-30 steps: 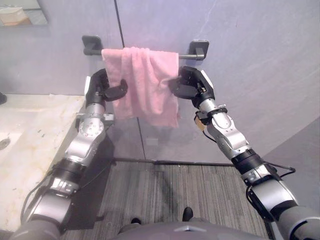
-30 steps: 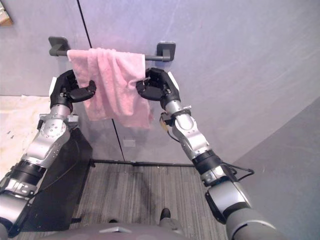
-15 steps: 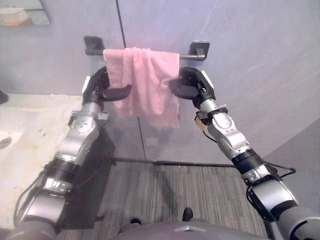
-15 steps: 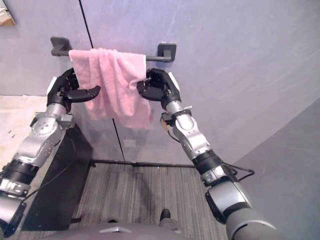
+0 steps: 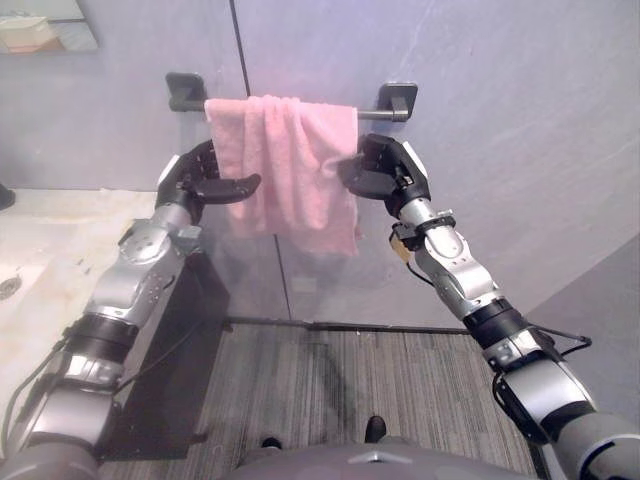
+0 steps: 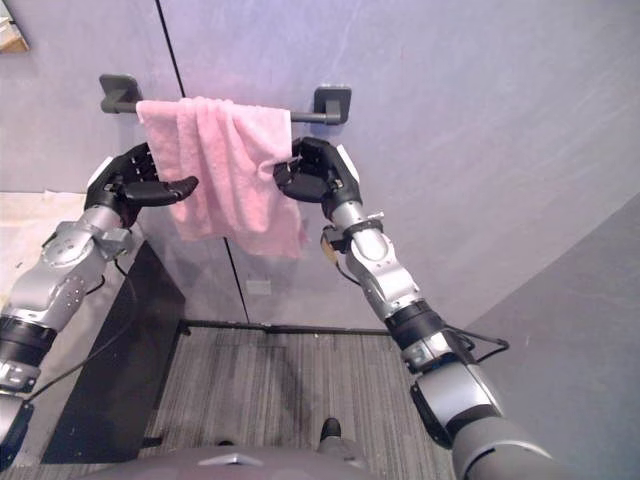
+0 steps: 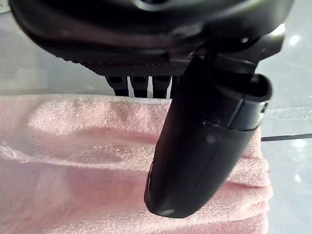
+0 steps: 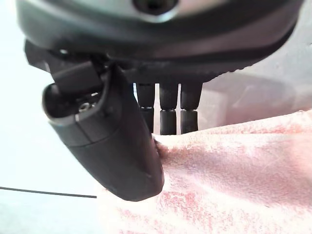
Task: Organize the bathroom.
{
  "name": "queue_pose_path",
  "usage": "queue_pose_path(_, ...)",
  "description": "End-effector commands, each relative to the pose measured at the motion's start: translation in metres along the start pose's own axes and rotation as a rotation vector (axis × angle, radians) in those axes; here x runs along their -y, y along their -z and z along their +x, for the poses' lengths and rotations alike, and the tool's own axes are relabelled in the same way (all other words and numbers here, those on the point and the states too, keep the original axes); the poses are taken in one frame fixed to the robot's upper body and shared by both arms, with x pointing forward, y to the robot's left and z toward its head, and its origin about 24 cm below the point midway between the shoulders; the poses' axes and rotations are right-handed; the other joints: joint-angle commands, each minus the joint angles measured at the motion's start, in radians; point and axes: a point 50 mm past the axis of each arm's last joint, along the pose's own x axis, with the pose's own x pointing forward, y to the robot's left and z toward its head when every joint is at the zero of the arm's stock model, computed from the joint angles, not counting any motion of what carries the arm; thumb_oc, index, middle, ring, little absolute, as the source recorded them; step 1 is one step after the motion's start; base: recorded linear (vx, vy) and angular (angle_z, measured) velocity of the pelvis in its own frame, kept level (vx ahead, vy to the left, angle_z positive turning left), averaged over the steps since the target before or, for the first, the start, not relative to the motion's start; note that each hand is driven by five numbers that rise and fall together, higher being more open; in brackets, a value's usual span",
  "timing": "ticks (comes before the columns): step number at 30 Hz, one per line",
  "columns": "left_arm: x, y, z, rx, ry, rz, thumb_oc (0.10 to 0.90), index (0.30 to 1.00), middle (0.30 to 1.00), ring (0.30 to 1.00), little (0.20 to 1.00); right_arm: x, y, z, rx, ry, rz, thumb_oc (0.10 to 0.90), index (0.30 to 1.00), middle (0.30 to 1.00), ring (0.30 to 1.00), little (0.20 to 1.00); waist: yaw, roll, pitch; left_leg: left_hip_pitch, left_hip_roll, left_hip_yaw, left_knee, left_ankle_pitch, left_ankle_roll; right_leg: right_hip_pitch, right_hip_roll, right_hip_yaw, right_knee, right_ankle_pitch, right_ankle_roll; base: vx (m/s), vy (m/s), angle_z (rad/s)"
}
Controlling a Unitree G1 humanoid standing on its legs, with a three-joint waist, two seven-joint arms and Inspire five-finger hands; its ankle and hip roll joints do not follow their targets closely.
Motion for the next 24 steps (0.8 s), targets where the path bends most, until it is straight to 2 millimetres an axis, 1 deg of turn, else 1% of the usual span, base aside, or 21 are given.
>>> queue_pose_path(1, -0.017, -0.063, 0.013, 0.216, -0.016, 0.06, 0.8, 0.9, 0.9, 0.9, 0.9, -0.003, -0.007, -0.001, 0.062, -0.096, -0.075, 0.4, 0.3, 0.3, 0.3, 0.3, -0.009, 0.051, -0.045, 0.003, -0.119, 0.086, 0.033, -0.111, 0.08, 0.04, 0.036, -0.01, 0.0, -0.167, 0.075, 0.0, 0.0, 0.0)
queue_pose_path(2, -0.02, -0.063, 0.012, 0.211, -0.031, 0.084, 0.8, 0.9, 0.9, 0.9, 0.9, -0.002, -0.007, -0.002, 0.061, -0.096, -0.077, 0.4, 0.3, 0.3, 0.3, 0.3, -0.008, 0.052, -0.043, 0.003, -0.118, 0.086, 0.034, -0.111, 0.08, 0.04, 0.037, -0.01, 0.0, -0.168, 0.074, 0.0, 0.0, 0.0)
queue_pose_path(5, -0.024, -0.064, 0.011, 0.209, -0.038, 0.089, 0.8, 0.9, 0.9, 0.9, 0.9, -0.001, -0.007, -0.002, 0.059, -0.094, -0.079, 0.4, 0.3, 0.3, 0.3, 0.3, -0.006, 0.052, -0.043, 0.002, -0.119, 0.086, 0.034, -0.111, 0.08, 0.041, 0.037, -0.01, -0.001, -0.168, 0.074, 0.0, 0.0, 0.0)
queue_pose_path(7, -0.031, -0.064, 0.009, 0.206, -0.05, 0.09, 0.8, 0.9, 0.9, 0.9, 0.9, 0.001, -0.007, -0.004, 0.057, -0.09, -0.083, 0.4, 0.3, 0.3, 0.3, 0.3, -0.003, 0.051, -0.041, 0.001, -0.119, 0.084, 0.037, -0.111, 0.079, 0.043, 0.037, -0.013, -0.001, -0.169, 0.073, 0.0, 0.0, 0.0)
queue_pose_path(12, -0.038, -0.062, 0.006, 0.191, -0.049, 0.091, 0.8, 0.9, 0.9, 0.9, 0.9, 0.003, -0.006, -0.005, 0.051, -0.084, -0.09, 0.4, 0.3, 0.3, 0.3, 0.3, 0.002, 0.05, -0.041, 0.001, -0.119, 0.079, 0.036, -0.11, 0.078, 0.046, 0.037, -0.017, -0.002, -0.17, 0.072, 0.0, 0.0, 0.0)
queue_pose_path(18, -0.05, -0.064, 0.004, 0.162, -0.013, 0.075, 0.8, 0.9, 0.9, 0.9, 0.9, 0.006, -0.004, -0.006, 0.044, -0.075, -0.096, 0.4, 0.3, 0.3, 0.3, 0.3, 0.008, 0.053, -0.039, 0.0, -0.12, 0.077, 0.036, -0.11, 0.077, 0.048, 0.035, -0.025, -0.004, -0.169, 0.073, 0.0, 0.0, 0.0)
queue_pose_path(24, -0.055, -0.062, 0.003, 0.135, 0.016, 0.067, 0.8, 0.9, 0.9, 0.9, 0.9, 0.008, -0.004, -0.007, 0.038, -0.079, -0.104, 0.4, 0.3, 0.3, 0.3, 0.3, 0.008, 0.057, -0.038, 0.0, -0.123, 0.074, 0.032, -0.109, 0.077, 0.047, 0.035, -0.025, -0.002, -0.17, 0.074, -0.01, 0.011, 0.03)
